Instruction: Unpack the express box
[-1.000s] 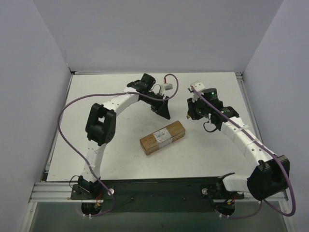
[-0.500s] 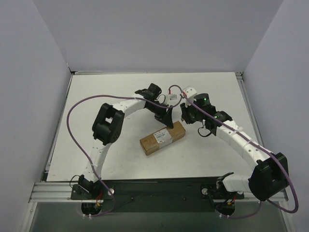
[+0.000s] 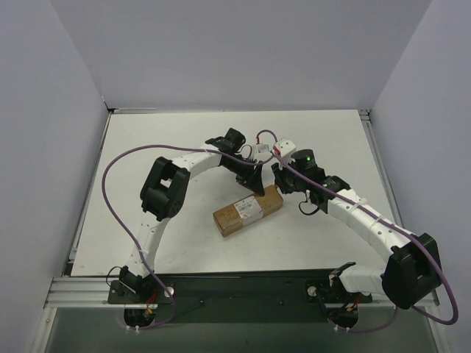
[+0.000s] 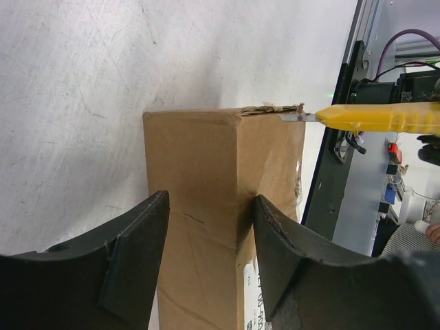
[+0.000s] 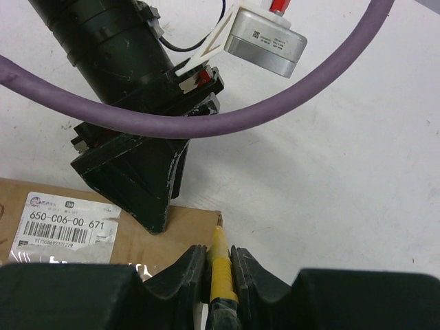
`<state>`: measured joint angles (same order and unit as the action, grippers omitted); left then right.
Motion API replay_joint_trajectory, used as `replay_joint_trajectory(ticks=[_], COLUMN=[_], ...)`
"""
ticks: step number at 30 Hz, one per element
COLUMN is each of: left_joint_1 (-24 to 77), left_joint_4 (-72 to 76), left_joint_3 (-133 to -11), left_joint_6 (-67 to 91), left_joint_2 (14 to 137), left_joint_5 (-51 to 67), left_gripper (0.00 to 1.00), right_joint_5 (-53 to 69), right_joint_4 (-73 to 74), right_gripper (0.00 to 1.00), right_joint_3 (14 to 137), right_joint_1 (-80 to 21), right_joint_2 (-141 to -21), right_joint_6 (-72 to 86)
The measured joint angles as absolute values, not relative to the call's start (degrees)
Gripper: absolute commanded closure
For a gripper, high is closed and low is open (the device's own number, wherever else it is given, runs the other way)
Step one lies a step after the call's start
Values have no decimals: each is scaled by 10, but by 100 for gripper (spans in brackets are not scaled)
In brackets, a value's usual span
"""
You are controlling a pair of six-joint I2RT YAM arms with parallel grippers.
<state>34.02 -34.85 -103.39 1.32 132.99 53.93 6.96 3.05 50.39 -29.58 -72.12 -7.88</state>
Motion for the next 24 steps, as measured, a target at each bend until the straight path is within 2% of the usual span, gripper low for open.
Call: replay_joint_trajectory(ticks=[24], left_joint_1=[340], left_joint_4=[-342], left_joint_3=[-1030], left_joint_6=[23], left_joint_2=[1330], left_joint_5=[545], left_gripper=[41], right_joint_5=[67], right_joint_4=[-11], right_gripper=[100], right_joint_3=[492], right_joint_1=[-297], right_joint_2=[-734], right_joint_6=[-97])
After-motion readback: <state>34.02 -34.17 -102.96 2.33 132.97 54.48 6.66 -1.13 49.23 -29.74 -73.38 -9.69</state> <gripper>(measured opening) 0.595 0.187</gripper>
